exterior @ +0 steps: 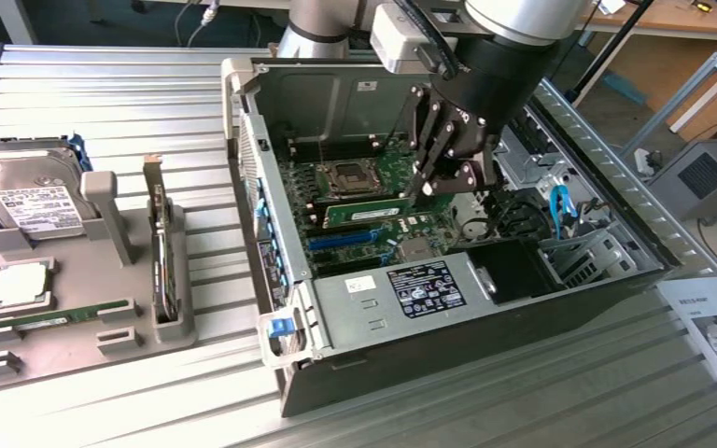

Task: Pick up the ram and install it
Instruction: 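Pick up the ram and move it above insertion slot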

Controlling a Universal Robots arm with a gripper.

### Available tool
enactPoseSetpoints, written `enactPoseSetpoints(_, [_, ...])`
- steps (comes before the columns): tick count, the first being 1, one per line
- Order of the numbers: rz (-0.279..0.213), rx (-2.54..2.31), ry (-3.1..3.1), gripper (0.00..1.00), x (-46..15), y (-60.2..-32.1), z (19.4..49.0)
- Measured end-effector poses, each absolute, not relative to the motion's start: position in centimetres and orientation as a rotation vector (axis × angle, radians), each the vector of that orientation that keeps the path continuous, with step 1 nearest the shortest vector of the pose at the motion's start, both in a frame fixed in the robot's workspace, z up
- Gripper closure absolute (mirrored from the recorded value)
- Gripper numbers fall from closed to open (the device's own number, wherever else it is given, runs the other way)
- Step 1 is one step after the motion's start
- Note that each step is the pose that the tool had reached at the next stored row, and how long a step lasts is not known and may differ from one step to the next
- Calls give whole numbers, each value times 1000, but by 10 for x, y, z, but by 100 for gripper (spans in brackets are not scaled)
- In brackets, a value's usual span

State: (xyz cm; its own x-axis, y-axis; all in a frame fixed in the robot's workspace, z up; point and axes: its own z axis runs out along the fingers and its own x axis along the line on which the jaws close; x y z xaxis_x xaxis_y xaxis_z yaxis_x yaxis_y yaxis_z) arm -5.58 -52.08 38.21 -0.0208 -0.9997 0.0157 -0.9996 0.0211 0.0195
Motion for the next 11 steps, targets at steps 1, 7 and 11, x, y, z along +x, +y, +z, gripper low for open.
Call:
enactPoseSetpoints(1, [-5,2181,-2227,88,-56,-520,382])
enactPoseSetpoints(7, [-5,2181,-2227,88,-56,-508,382])
enactPoseSetpoints(11, [-5,2181,-2227,88,-55,-502,382])
